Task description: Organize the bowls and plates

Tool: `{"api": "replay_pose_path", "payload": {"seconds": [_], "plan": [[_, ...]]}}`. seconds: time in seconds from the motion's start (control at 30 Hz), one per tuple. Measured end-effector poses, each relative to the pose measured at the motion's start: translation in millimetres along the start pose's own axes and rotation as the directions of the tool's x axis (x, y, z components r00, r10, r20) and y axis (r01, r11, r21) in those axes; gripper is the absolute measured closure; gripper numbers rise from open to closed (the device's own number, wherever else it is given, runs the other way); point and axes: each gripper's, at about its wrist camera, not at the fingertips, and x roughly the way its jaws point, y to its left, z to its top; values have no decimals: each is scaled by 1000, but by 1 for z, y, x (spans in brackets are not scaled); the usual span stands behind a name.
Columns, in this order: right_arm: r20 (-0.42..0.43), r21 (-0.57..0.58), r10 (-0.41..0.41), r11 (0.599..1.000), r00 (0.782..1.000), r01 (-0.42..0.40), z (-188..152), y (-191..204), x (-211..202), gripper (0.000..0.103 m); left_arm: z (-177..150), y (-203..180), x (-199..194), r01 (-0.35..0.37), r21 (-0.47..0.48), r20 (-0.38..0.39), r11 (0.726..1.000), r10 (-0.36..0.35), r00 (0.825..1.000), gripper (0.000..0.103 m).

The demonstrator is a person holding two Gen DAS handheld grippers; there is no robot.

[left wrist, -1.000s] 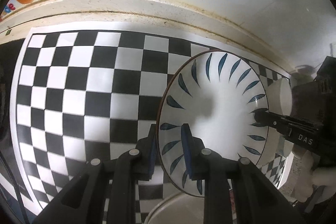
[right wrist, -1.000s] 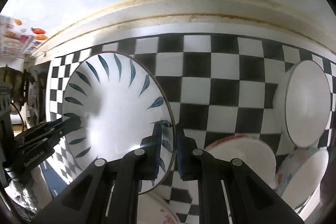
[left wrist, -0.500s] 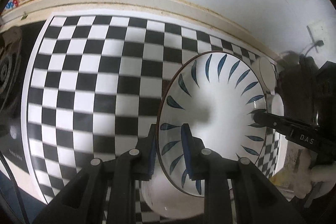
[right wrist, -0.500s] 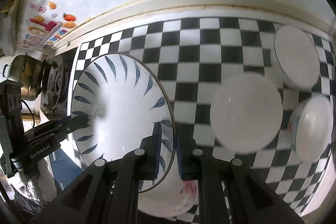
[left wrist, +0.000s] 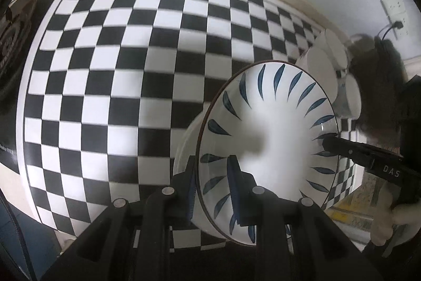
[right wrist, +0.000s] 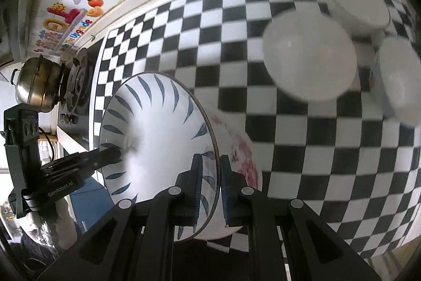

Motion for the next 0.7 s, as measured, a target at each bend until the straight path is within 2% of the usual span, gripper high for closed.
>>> {"api": "replay_pose_path", "payload": {"seconds": [0.17, 0.7], "plan": [[-41, 31, -1, 1000, 999, 2, -18, -15, 25, 88, -9, 3, 22, -10, -15, -55, 1000, 9, 998, 83], [-79, 73, -25, 997, 997, 31, -32, -34, 56, 88, -9, -9, 56, -91, 84, -101, 992, 99, 990, 83]]}}
